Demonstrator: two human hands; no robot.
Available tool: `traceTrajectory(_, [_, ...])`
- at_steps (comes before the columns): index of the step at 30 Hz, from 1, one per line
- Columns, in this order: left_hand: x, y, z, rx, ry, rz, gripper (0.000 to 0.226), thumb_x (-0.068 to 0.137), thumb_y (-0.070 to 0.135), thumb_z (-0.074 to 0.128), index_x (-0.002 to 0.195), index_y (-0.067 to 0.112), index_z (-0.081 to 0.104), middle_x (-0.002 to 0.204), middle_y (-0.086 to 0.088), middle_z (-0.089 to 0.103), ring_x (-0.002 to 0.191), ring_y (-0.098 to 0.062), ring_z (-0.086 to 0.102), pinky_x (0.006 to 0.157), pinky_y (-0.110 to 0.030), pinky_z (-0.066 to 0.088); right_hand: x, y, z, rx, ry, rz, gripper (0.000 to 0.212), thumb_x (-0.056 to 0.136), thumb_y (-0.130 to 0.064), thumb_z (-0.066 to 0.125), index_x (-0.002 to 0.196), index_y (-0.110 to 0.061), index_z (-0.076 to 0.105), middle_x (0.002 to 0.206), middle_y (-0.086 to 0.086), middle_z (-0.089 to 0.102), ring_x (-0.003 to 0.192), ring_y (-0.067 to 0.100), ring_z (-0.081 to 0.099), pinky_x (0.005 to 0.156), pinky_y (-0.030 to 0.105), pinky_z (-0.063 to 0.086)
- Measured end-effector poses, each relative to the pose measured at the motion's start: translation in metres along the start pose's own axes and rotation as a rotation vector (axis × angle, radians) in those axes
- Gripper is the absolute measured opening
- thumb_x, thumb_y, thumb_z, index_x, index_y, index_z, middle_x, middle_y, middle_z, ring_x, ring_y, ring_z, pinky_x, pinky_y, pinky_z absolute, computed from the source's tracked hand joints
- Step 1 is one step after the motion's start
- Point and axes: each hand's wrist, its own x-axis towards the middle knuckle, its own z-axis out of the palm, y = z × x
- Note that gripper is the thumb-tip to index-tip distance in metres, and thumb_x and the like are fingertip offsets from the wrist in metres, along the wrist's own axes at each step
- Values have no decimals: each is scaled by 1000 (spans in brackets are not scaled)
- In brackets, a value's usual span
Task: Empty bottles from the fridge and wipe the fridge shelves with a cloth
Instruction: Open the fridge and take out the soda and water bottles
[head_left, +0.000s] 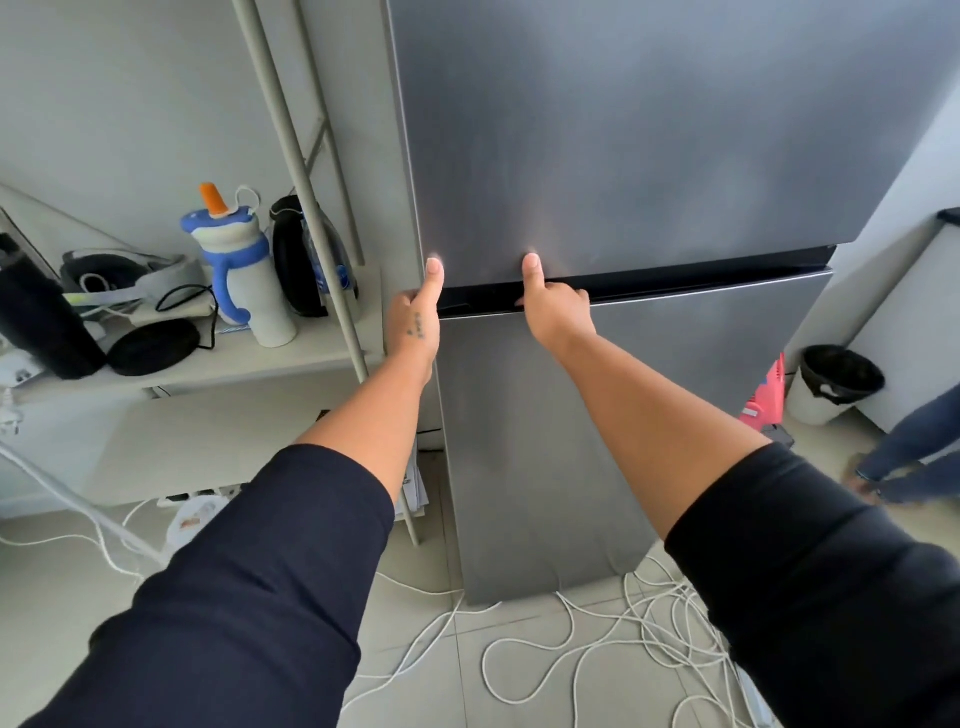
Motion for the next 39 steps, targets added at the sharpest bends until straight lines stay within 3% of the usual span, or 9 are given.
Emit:
traceTrajectory(4, [6,-1,-4,13,-55,-22,57,59,90,45,68,35,34,73,17,36,78,-14,41,73,-37,35,-1,-8,0,-130,14,25,87,91,-68,2,121,-15,64,136,4,53,143,21,19,107,51,29])
traceTrajectory(16, [7,-9,-7,-74,-234,-103,94,74,86,32,142,22,40,146,2,42,136,-21,35,108,-42,26,-19,-7,4,-320,43,88,93,85,-76,5,123,-13,62,137,9,48,137,28,23,103,47,29])
traceTrajectory(19, [-8,-19,-18,-162,-247,-153,75,81,81,26,98,20,68,94,12,74,94,-15,62,99,-40,34,-45,6,2,-322,74,83,81,84,-76,14,113,-20,65,135,2,46,135,22,21,97,50,31])
traceTrajectory(21, [-21,-22,-25,-183,-247,-131,73,85,77,27,65,15,60,66,0,70,67,-17,58,83,-36,37,-62,15,-4,-332,65,50,71,83,-75,22,99,-22,66,129,-1,48,135,19,22,98,53,29])
traceTrajectory(26, [-76,-50,-21,-85,-249,131,46,89,55,44,87,12,59,83,-2,61,79,-17,53,79,-36,41,-103,29,-24,-91,217,12,59,79,-69,49,54,-15,48,72,-3,54,97,23,53,92,50,47])
traceTrajectory(28, [-107,-68,-20,-138,-243,212,30,88,45,49,80,18,58,72,5,54,71,-13,48,71,-32,39,-121,33,-30,-25,322,-1,49,76,-65,57,63,-19,51,73,-3,58,90,26,58,88,48,51])
traceTrajectory(32, [-149,-85,-21,-297,-321,133,25,95,28,53,74,18,62,71,1,57,73,-14,51,73,-34,43,-143,30,-44,-98,478,27,41,79,-46,62,113,-25,55,122,6,51,116,26,51,99,43,44])
traceTrajectory(35, [-179,-83,-19,-298,-453,67,29,98,21,48,87,7,71,86,-11,71,83,-18,63,84,-32,45,-161,28,-55,-240,370,41,49,78,-41,63,124,-28,53,133,9,44,125,30,43,103,44,40])
traceTrajectory(39, [-221,-78,-5,-244,-544,68,25,94,14,51,86,0,70,85,-16,70,76,-15,64,72,-17,45,-182,41,-73,-336,307,91,58,79,-31,62,135,-26,47,139,12,40,131,33,37,106,46,37])
